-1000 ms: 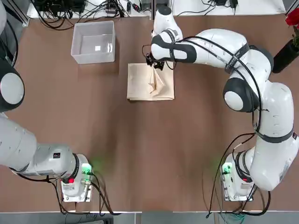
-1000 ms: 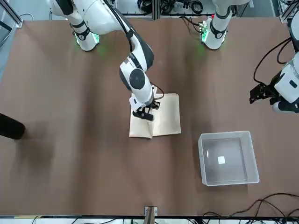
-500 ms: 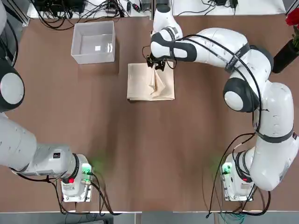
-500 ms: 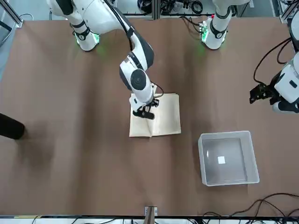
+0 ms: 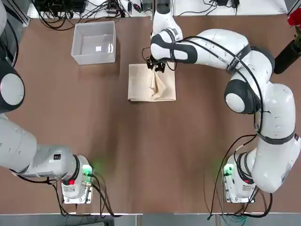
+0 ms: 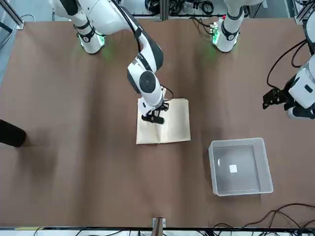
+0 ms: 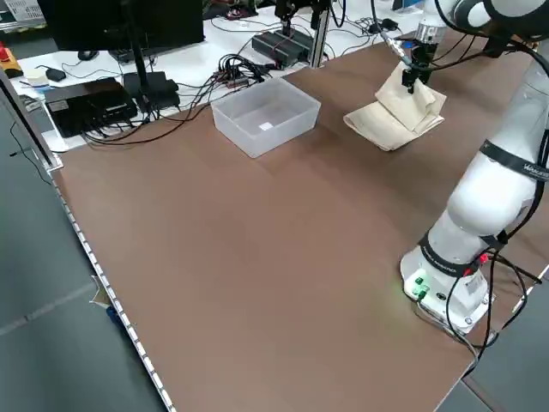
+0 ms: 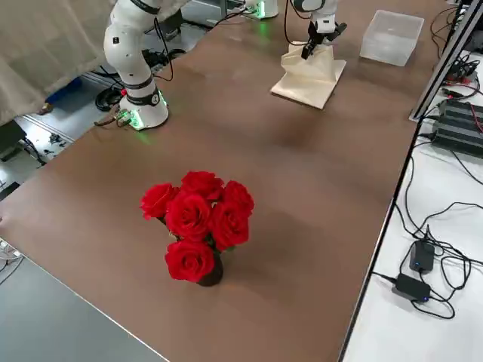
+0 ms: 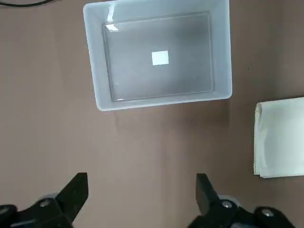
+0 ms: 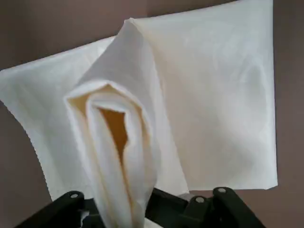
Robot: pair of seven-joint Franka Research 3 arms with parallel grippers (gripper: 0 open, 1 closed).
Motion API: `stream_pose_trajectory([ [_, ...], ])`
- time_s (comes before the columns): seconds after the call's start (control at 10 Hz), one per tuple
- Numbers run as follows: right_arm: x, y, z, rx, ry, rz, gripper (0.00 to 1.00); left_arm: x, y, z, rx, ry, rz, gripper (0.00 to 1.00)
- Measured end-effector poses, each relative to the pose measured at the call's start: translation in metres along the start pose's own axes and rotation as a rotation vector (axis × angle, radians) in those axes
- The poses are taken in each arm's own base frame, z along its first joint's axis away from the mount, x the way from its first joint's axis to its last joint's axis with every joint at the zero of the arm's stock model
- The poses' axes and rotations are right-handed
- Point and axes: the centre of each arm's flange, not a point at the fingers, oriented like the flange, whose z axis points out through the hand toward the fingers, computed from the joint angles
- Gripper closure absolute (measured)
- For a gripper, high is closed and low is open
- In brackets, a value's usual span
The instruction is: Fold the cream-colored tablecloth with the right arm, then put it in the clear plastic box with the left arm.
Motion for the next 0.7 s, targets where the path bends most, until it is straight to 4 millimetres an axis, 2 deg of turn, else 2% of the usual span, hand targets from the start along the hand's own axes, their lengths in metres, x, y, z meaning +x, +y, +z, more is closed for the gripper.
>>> stream_pose_trajectory([
  [0.3,0.000,0.000,0.007,-0.008,-0.006,0.000,0.95,0.000,0.000,0.000,0.000,0.000,0.000,0.00],
  [0.4,0.000,0.001,0.010,-0.012,-0.008,0.001,0.89,0.000,0.000,0.000,0.000,0.000,0.000,0.00],
  [0.5,0.000,0.001,0.012,-0.013,-0.009,0.000,0.73,0.000,0.000,0.000,0.000,0.000,0.000,0.00],
  [0.7,-0.001,0.000,0.012,-0.013,-0.010,-0.002,0.67,0.000,0.000,0.000,0.000,0.001,0.000,0.00],
])
